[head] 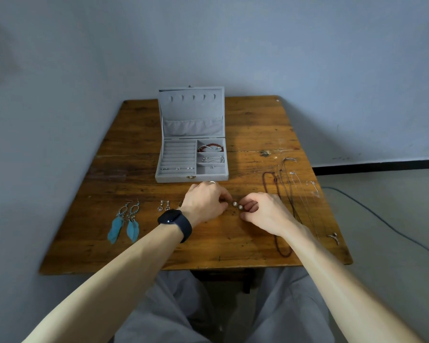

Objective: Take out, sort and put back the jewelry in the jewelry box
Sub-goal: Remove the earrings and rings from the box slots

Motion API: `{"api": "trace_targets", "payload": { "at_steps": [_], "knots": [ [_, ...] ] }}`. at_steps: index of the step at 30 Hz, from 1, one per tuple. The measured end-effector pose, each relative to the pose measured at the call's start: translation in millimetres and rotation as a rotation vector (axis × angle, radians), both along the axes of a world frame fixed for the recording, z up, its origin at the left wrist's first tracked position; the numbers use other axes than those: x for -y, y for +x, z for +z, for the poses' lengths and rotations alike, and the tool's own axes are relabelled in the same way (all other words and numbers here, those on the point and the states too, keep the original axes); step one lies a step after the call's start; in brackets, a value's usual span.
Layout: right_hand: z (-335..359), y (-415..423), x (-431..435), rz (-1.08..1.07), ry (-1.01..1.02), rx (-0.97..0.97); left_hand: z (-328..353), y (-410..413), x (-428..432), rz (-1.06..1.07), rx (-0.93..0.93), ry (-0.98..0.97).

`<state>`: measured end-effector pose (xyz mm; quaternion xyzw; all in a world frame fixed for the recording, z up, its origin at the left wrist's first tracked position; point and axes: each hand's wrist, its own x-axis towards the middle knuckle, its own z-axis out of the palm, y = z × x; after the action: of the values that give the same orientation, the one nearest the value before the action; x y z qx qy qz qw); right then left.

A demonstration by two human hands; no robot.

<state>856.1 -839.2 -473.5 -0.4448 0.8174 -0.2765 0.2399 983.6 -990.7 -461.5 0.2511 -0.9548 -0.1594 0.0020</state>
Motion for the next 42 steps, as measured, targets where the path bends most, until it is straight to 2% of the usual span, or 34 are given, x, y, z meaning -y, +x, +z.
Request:
{"api": "trace_targets", "payload": {
  "at_steps": [12, 20, 26, 34, 42],
  "knots": [
    [10, -4, 3, -0.017, 0.048, -0.079, 21, 22, 19, 0.08, -0.107, 0.033],
    [27, 15, 30, -0.034, -0.1, -0.157, 33, 63, 62, 0.195, -0.212, 0.023],
    [39, 32, 62, 0.064, -0.182, -0.196, 39, 90, 106, 0.279, -0.215, -0.025],
    [37, 42, 119, 0.153, -0.191, -0.235, 32, 97, 141, 0.341, -0.163, -0.055],
    [15, 60, 188, 0.179, -0.193, -0.37, 9, 87, 165, 0.318, -0.107, -0.07]
  ]
}}
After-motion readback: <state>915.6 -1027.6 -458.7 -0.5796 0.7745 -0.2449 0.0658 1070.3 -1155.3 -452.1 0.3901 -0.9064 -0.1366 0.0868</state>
